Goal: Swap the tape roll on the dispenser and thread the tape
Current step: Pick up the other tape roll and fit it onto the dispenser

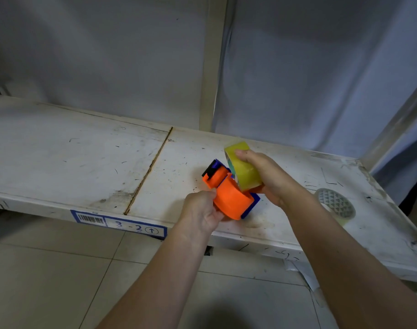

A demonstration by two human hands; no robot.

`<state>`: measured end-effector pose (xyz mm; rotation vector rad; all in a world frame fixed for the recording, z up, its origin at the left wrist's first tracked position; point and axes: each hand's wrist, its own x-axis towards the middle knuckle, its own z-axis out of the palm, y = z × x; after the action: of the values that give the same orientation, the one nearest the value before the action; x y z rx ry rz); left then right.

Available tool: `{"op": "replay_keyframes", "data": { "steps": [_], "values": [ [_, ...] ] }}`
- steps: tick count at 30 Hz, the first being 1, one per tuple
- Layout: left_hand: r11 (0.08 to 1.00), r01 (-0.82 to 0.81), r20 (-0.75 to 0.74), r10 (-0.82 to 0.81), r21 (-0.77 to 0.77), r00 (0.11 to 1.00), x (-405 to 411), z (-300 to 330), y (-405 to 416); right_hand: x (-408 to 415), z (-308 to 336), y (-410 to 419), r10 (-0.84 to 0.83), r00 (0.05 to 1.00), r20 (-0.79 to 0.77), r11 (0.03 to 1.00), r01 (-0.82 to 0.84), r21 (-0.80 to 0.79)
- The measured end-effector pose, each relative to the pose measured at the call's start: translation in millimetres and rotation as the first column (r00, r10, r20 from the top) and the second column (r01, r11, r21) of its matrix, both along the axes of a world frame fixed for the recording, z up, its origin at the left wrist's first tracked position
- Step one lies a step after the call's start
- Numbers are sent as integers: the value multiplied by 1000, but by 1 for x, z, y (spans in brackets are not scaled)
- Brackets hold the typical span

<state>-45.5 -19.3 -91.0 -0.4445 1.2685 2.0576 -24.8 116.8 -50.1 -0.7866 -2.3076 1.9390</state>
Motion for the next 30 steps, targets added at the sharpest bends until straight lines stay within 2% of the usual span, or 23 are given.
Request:
{"op": "replay_keyframes", "data": {
  "steps": [5, 8, 10, 16, 20, 23, 26, 30],
  "values": [
    [997, 14, -146, -25, -73, 989, -5, 5, -5, 11, 0, 9, 3, 997, -76, 997, 2, 76],
    [994, 14, -240, -40, -111, 970, -5, 9, -6, 18, 0, 6, 96, 990, -104, 979, -75, 189],
    [994, -6, -248, -21, -108, 969, -5, 12, -8, 20, -1, 2, 146, 982, -119, 962, -113, 250],
    [993, -112, -276, 100, -28, 956, -5, 17, -10, 24, -9, -11, 115, 980, -164, 957, -65, 283],
    [993, -114, -313, 119, 35, 942, 1, 21, -7, 29, -19, -32, 148, 972, -180, 904, -60, 423],
    [988, -102, -305, 135, 119, 943, 6, 23, -5, 30, -28, -43, 100, 980, -173, 924, -27, 382],
    [982, -16, -260, 66, 191, 963, 6, 22, -8, 29, -35, -46, 47, 980, -191, 916, 34, 399],
    [983, 166, -373, -126, 76, 919, 7, 22, -11, 29, -44, -52, -22, 988, -156, 863, 98, 496]
  ]
}}
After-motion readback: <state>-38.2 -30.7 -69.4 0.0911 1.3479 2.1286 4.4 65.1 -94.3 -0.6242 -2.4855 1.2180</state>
